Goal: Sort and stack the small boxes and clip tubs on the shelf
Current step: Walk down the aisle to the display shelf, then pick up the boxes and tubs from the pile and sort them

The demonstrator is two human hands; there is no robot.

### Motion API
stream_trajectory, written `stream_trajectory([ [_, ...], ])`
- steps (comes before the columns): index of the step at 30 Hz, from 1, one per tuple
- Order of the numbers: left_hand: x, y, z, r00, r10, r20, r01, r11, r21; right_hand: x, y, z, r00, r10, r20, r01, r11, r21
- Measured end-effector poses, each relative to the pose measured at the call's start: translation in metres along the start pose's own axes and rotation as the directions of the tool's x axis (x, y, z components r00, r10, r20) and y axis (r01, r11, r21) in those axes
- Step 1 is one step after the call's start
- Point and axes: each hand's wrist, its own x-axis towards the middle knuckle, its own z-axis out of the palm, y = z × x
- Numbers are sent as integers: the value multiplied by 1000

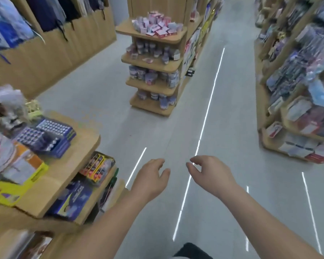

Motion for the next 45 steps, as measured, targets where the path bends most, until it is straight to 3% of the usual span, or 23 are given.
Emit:
stream_trajectory([
  [8,270,36,-45,987,6,-162,-1,1000,26,290,19,-61,988,-148,-47,147,989,-25],
  [14,414,51,-135,938,-84,-335,78,996,-32,484,-40,-120,950,-312,1,312,950,4],
  [18,517,40,-193,924,-120,-363,119,993,-23,608,-83,-146,915,-403,7,398,903,-162],
  [21,611,36,-232,921,-91,-377,98,995,-1,697,-112,-163,909,-418,-9,400,875,-273],
  [25,737,34,-278,931,-38,-362,34,999,-18,800,-144,-190,923,-383,-36,358,889,-286],
  [35,951,57,-349,961,62,-270,-102,985,-137,1014,-161,-257,936,-267,-230,286,957,51],
  [42,1041,44,-379,923,-1,-384,-68,984,-166,1140,-176,-261,907,-334,-257,385,904,183],
  [45,1064,40,-399,921,-34,-389,-49,978,-201,1163,-173,-260,922,-282,-265,354,891,284],
])
